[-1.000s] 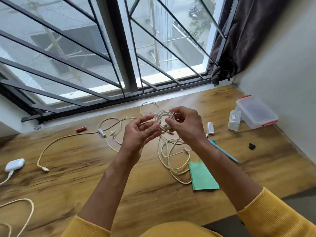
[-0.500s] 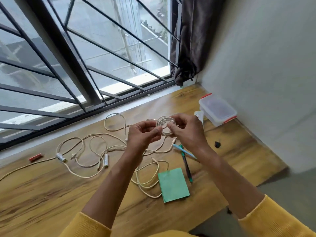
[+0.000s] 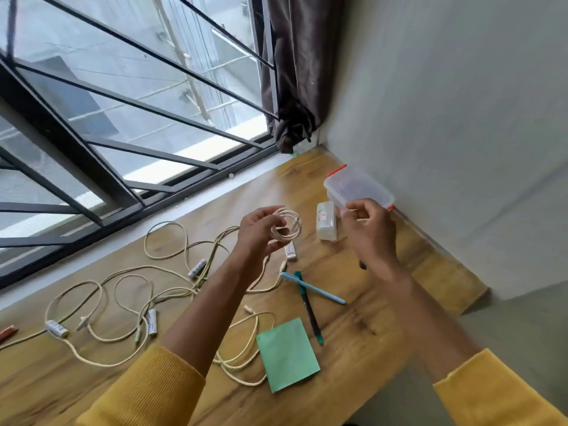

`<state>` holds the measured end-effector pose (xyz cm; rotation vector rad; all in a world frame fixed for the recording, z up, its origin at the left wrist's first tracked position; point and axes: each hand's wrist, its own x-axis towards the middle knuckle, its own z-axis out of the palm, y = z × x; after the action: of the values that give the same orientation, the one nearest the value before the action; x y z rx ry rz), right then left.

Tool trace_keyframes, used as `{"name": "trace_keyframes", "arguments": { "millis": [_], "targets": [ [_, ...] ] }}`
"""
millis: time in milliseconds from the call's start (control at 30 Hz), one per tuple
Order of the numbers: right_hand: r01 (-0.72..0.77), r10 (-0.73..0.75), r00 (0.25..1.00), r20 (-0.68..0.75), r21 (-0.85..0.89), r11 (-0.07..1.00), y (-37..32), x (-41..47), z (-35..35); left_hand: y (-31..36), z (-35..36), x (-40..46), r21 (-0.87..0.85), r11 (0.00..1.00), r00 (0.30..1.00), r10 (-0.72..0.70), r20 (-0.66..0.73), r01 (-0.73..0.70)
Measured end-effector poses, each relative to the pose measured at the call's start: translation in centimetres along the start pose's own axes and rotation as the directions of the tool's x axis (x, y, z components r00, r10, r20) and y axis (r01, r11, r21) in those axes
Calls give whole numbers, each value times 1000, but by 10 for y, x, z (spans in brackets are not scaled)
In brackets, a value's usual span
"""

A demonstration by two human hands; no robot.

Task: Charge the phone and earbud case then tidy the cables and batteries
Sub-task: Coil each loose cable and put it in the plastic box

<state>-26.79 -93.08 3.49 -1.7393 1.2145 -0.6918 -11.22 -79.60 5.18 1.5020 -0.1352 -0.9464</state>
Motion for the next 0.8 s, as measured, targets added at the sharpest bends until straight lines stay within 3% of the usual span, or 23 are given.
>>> {"name": "trace_keyframes", "arguments": {
  "millis": [133,333,533,667,800],
  "targets": [
    [-131,136,982,-128,44,990,19,14,-13,9,12,31,142,988,996,68,-59,-59],
    [-241,261,919,-296,104,965,37,31,-12,19,34,75,225,955,975,214,-64,-194],
    [-383,429,882,-194,235,893,48,51,-8,21,65,121,411,892,965,246,-96,-186],
    [-427,502,853,-143,364,828,48,64,-8,14,77,142,598,782,958,276,-80,-175],
    [-451,533,841,-99,417,789,51,69,-5,7,86,150,739,641,962,270,36,-207]
  ]
}}
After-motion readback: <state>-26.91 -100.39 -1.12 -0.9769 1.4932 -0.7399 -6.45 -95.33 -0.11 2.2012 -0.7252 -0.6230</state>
